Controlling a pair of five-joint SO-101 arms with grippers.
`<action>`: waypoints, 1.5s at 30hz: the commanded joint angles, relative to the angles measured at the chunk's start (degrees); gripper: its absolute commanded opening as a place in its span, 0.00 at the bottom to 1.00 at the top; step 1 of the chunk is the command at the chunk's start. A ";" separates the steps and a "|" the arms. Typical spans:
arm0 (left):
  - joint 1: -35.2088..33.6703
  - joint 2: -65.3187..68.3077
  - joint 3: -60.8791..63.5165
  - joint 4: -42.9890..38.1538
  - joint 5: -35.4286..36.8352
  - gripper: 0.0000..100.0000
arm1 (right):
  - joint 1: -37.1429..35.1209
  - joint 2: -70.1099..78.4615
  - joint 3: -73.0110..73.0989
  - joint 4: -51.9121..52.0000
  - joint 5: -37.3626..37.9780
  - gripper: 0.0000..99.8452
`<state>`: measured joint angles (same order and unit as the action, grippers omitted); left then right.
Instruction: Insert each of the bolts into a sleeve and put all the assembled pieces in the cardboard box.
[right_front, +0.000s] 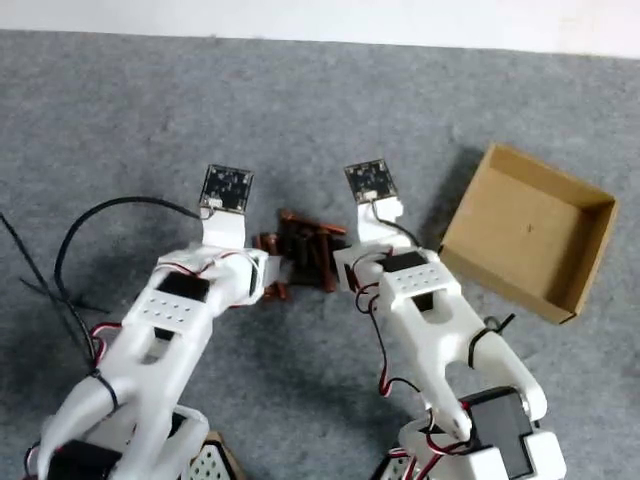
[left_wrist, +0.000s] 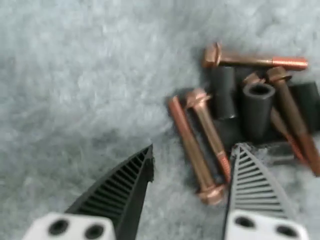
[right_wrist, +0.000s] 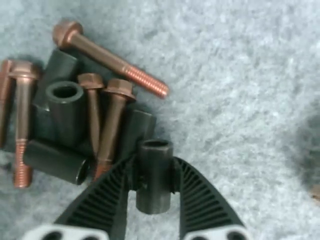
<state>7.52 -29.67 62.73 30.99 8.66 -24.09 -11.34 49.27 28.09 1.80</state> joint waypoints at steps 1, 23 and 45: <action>1.27 6.11 -3.21 0.44 -0.09 0.24 | -0.57 -2.68 -0.40 -1.19 0.70 0.00; -3.47 29.58 -24.22 19.69 3.69 0.23 | -0.48 -2.68 -0.40 -1.27 0.70 0.00; -5.67 29.85 -24.48 20.48 2.29 0.23 | -0.48 -2.68 0.66 -4.79 0.70 0.00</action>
<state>2.68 0.13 39.16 50.95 12.00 -24.00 -11.34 50.51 24.40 1.80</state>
